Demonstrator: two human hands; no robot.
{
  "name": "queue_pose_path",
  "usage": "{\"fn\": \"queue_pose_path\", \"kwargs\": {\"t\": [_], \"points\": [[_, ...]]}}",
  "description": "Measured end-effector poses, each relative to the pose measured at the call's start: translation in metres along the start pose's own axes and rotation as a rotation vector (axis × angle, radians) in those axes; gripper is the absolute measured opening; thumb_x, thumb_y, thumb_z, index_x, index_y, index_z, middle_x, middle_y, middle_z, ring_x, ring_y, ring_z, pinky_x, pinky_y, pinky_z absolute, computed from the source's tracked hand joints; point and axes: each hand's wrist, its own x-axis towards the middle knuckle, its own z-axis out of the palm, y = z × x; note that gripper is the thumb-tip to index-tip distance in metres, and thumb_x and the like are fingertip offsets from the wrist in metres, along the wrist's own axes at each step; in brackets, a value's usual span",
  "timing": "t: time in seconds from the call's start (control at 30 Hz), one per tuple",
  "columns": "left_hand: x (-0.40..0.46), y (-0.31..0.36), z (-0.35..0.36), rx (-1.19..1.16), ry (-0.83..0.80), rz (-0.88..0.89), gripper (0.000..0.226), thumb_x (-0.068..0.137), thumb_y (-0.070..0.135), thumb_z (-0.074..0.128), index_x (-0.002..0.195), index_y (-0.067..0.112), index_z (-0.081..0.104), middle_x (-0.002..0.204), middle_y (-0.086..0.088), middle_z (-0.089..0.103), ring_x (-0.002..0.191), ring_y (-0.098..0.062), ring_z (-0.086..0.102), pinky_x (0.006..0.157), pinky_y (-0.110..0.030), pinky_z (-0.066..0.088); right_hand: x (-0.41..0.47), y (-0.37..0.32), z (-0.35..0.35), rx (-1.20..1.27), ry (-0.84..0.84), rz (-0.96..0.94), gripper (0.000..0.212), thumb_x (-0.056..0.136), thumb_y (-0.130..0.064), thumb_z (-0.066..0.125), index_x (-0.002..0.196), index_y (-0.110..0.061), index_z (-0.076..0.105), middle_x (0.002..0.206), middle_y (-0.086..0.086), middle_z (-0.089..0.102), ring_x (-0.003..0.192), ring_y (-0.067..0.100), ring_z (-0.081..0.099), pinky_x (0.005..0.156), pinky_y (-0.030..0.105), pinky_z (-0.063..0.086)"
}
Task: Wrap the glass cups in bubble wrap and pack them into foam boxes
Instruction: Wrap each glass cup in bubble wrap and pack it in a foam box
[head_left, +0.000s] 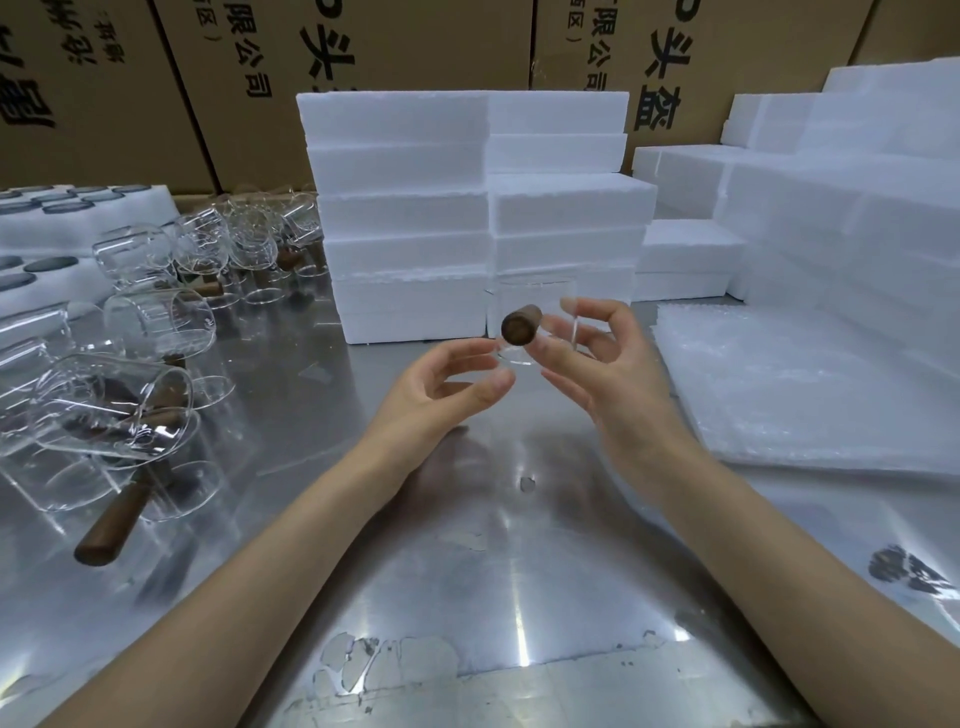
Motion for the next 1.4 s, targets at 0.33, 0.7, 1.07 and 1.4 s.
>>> {"fn": "queue_pose_path", "kwargs": {"t": [0.33,0.7,1.07,1.4], "points": [[-0.002,0.003,0.006,0.124,0.099,0.170,0.082,0.063,0.047,0.085,0.133,0.038,0.043,0.122,0.018,0.058,0.103,-0.004,0.063,0.092,-0.030,0.048,0.003,-0.001,-0.003,0.558,-0.336,0.350,0.051,0.082,-0.036,0.059,0.125,-0.008,0.056,0.120,0.013,0.066,0.107,0.024,0.066,0.090,0.029,0.053],[0.002,-0.001,0.006,0.275,0.241,0.328,0.064,0.069,0.029,0.083,0.124,0.028,0.050,0.118,0.021,0.059,0.095,0.001,0.065,0.096,-0.025,0.047,0.007,0.002,0.003,0.262,-0.305,0.343,0.058,0.073,-0.037,0.059,0.127,-0.016,0.059,0.118,0.005,0.067,0.100,0.017,0.063,0.091,0.033,0.049],[0.007,-0.017,-0.002,0.729,0.124,0.297,0.066,0.068,0.037,0.084,0.113,0.041,0.036,0.115,0.027,0.046,0.093,-0.007,0.059,0.079,-0.036,0.051,0.022,0.011,-0.019,-0.266,0.109,0.139,0.012,0.097,-0.013,0.052,0.104,-0.015,0.062,0.095,0.002,0.066,0.073,0.006,0.063,0.060,0.014,0.053],[0.007,-0.020,-0.006,0.648,-0.057,0.231,0.059,0.072,0.043,0.078,0.110,0.049,0.034,0.120,0.028,0.050,0.104,-0.002,0.057,0.087,-0.038,0.052,0.026,0.013,-0.022,-0.368,0.067,0.240,0.019,0.098,-0.007,0.044,0.095,-0.018,0.060,0.112,0.010,0.066,0.084,0.013,0.064,0.079,0.029,0.053]]}}
